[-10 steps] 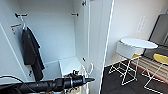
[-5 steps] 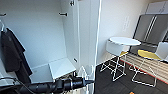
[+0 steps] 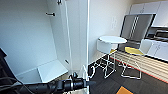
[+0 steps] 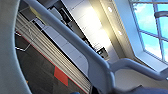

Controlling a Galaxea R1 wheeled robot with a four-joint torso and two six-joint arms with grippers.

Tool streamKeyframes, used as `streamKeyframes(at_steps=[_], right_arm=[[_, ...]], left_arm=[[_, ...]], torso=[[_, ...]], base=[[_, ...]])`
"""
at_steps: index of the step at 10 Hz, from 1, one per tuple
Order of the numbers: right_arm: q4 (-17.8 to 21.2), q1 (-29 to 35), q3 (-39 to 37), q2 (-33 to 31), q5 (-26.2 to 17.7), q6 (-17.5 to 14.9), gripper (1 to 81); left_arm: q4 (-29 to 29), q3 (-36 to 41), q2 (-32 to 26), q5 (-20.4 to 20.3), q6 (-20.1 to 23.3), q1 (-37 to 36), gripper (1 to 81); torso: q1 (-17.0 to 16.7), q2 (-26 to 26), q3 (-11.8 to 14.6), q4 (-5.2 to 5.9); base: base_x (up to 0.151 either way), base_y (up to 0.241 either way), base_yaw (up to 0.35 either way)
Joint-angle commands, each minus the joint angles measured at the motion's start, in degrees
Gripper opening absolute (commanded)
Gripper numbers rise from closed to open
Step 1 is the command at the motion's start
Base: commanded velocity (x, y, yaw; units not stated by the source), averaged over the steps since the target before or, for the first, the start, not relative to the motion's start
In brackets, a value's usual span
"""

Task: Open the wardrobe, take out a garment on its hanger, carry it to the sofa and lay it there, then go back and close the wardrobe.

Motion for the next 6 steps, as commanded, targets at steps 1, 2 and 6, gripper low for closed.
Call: streamKeyframes(at_steps=[1,2,6], right_arm=[[0.33,1.86,0.18,0.61,-3.04,-0.22,81.1],[0.24,1.78,0.18,0.61,-3.13,-0.22,81.1],[0.24,1.60,0.18,0.61,-3.04,-0.14,81.1]], left_arm=[[1.90,2.65,0.03,-1.09,0.77,-8.03,1.0],[1.90,2.65,0.11,-1.09,0.77,-8.03,1.0],[1.90,2.82,-0.15,-1.09,0.77,-7.68,1.0]], torso=[[0.00,0.00,0.00,0.00],[0.00,0.00,0.00,0.00],[0.00,0.00,0.00,0.00]], base=[[0.000,0.000,-0.293],[0.000,0.000,-0.293],[0.000,0.000,-0.293]])
